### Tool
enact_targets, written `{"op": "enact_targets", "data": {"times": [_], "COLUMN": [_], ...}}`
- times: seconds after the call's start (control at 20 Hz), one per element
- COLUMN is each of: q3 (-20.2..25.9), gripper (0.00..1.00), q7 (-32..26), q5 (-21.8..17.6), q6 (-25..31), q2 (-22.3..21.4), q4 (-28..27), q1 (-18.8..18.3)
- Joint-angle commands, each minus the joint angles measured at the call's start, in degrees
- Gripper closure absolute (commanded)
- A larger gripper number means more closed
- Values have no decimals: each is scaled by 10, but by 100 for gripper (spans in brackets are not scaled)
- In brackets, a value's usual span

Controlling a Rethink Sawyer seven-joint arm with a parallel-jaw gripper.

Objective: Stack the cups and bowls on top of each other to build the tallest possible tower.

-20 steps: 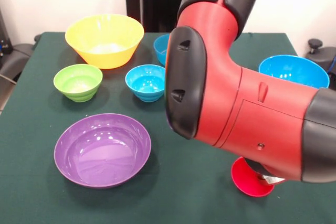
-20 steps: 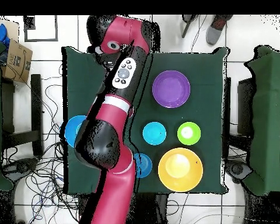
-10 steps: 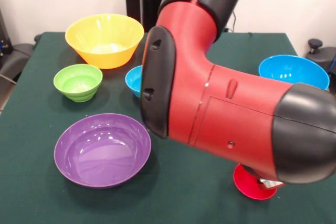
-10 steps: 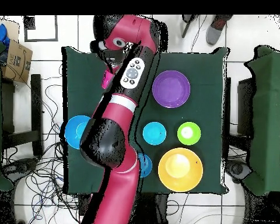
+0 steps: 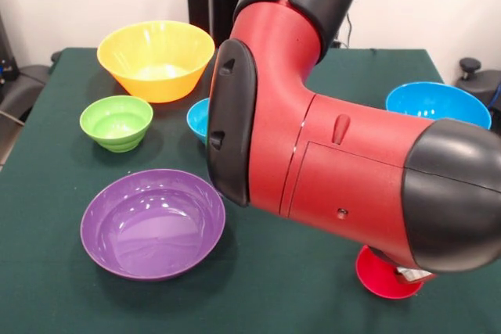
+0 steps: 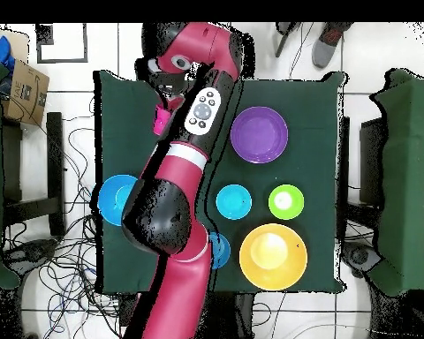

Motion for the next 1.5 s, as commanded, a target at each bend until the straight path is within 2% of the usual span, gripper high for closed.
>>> {"op": "enact_targets", "data": {"times": [0.05,0.55,0.7,0.75,1.0,1.5], "q3": [31,89,97,107,108,133], "gripper": [0,0,0,100,100,100], "q7": [-12,1,-13,-13,-6,7], "q5": [-26,-57,-80,-90,-121,-144], "q6": [-4,-45,-50,-50,-69,-70], "q2": [14,44,45,45,40,39], "q4": [-13,6,11,13,24,24], "q1": [17,44,49,53,63,74]}}
